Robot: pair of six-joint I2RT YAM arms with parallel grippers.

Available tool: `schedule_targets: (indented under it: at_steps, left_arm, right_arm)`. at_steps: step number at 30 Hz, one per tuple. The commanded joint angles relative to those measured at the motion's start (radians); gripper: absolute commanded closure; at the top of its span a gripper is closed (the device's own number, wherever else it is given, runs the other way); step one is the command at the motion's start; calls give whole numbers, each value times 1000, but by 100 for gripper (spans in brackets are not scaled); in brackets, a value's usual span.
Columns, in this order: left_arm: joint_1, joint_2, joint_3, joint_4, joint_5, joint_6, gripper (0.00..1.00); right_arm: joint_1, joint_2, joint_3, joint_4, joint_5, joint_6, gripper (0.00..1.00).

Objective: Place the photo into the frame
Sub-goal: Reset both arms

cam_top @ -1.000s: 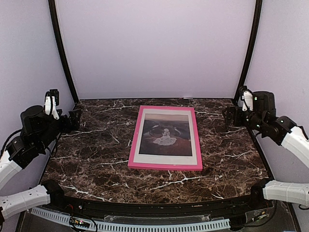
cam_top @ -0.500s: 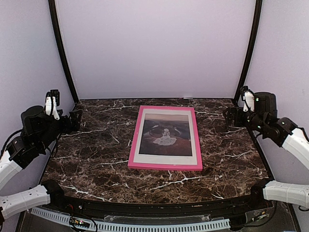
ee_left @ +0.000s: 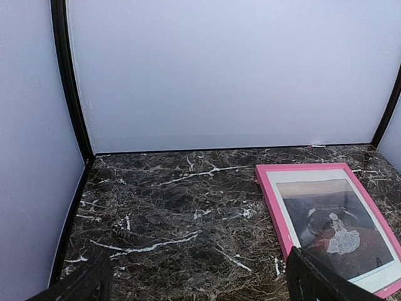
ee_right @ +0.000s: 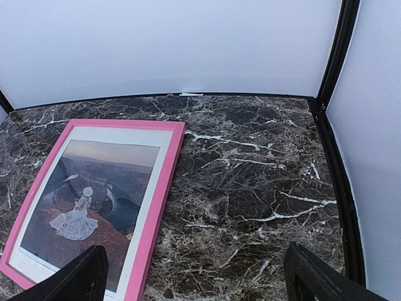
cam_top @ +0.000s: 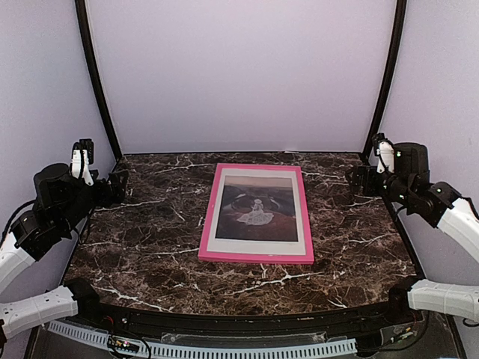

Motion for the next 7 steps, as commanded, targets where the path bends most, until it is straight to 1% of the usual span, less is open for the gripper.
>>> schedule_targets:
  at_steps: [1, 7]
  left_arm:
    - [4, 2, -11, 28, 6, 0, 1]
    - [5, 4, -11, 27, 9, -2, 1]
  right_arm:
    - [-3, 3, -1, 29, 20, -5, 1]
    - [-3, 5, -3, 31, 17, -5, 1]
